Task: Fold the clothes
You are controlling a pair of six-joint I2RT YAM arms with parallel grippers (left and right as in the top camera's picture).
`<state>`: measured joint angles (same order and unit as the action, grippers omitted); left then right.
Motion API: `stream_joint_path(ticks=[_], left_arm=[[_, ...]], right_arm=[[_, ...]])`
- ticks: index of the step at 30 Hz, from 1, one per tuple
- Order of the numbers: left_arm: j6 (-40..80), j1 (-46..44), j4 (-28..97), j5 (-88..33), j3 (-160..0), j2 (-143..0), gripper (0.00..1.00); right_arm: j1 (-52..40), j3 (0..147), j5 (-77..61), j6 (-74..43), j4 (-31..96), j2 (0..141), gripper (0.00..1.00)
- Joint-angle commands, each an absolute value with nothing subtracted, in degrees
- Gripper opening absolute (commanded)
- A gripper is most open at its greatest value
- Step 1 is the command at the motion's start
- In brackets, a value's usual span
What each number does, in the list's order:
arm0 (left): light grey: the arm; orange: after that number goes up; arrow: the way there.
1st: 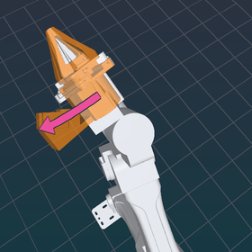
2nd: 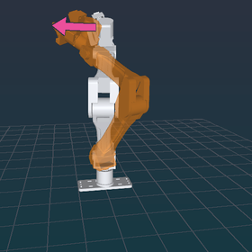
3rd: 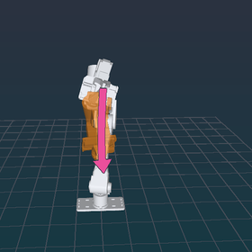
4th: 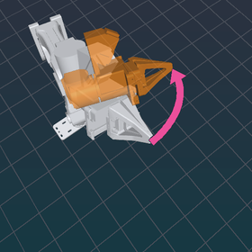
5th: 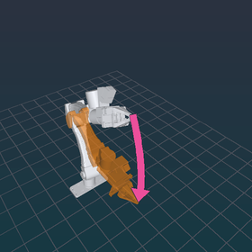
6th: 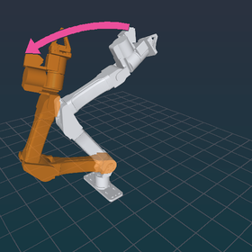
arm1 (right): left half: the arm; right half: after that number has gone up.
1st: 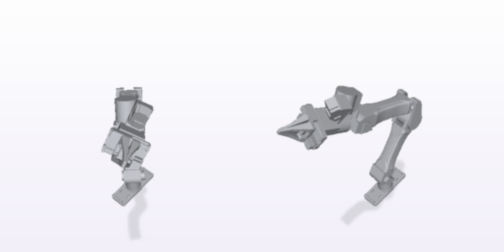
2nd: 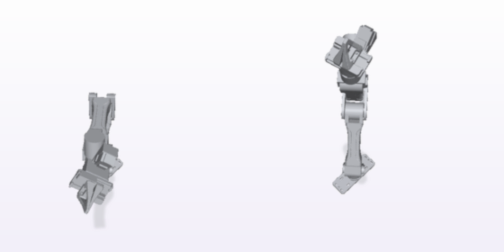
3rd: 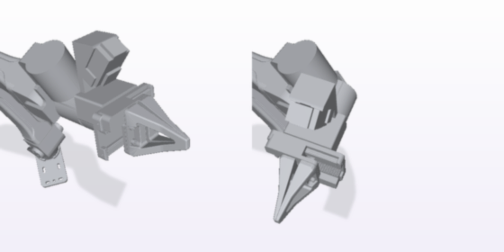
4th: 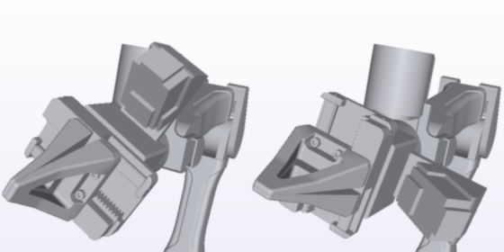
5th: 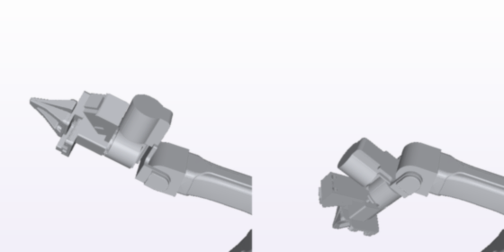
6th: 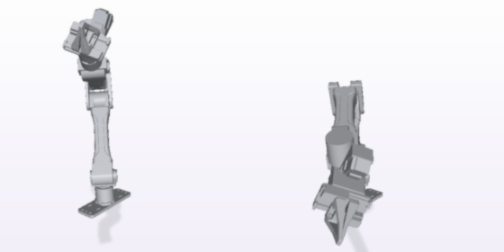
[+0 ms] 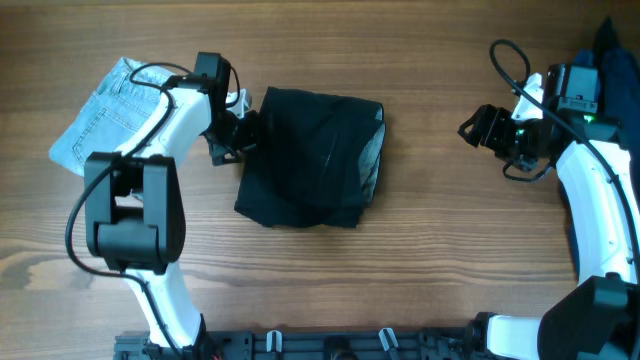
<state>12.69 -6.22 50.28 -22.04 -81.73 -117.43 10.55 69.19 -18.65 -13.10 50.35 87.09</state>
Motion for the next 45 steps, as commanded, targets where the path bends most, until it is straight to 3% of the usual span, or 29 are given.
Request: stream_joint_path(ticks=[1, 6, 9, 10, 11, 12, 14, 18, 27, 29, 33, 35, 41, 45], left_arm=[[10.6, -5.2, 50.3, -23.6, -81.6, -119.6, 1.00], [10.7, -5.1, 53.3, -23.8, -81.6, -120.0, 1.00], [10.7, -4.1, 53.5, -25.8, -81.6, -119.7, 0.92], [10.7, -3.6, 53.2, -26.7, -81.7, -119.4, 0.86], [10.7, -3.2, 53.1, -28.1, -81.8, -119.1, 0.68], [10.7, -2.7, 53.2, -29.8, -82.2, -118.5, 0.59], [10.7, -2.2, 53.6, -30.7, -83.0, -116.5, 0.54], [10.7, -2.1, 56.1, -30.6, -84.4, -108.3, 0.68], [10.7, -2.1, 63.2, -30.6, -84.3, -91.7, 0.82], [10.7, -2.1, 63.7, -30.3, -84.3, -89.8, 0.84], [10.7, -2.1, 65.8, -30.2, -84.3, -88.7, 0.87], [10.7, -2.1, 67.0, -30.0, -84.3, -88.8, 0.89], [11.0, -2.5, 71.9, -28.6, -81.9, -88.8, 0.84], [18.8, -5.4, 66.7, -24.2, -71.1, -88.8, 0.82]], right_arm=[[10.0, 69.6, -19.6, -11.9, 50.6, 86.1, 0.81], [9.9, 69.6, -21.9, -9.1, 50.1, 86.1, 0.79], [7.3, 69.6, -40.0, 3.7, 45.2, 86.1, 0.47], [6.1, 69.6, -41.6, 4.1, 44.0, 86.1, 0.39], [4.2, 69.6, -41.5, 3.9, 42.4, 86.2, 0.30], [1.1, 69.6, -39.4, 3.4, 40.2, 86.5, 0.20], [-5.0, 69.6, -34.9, 0.8, 36.4, 88.3, 0.04], [-14.4, 69.6, -24.3, -2.1, 28.6, 96.8, 0.04], [-15.5, 69.6, -27.8, -1.7, 11.1, 118.3, 0.04], [-15.5, 69.6, -22.3, -2.9, 13.3, 120.7, 0.04], [-15.5, 69.6, 5.7, -21.9, 30.3, 121.1, 0.04], [-15.5, 69.6, 11.8, -28.9, 38.2, 121.0, 0.04], [-14.2, 69.6, 6.8, -31.5, 45.4, 117.8, 0.05], [-14.2, 69.6, -0.4, -30.0, 43.8, 110.3, 0.04]])
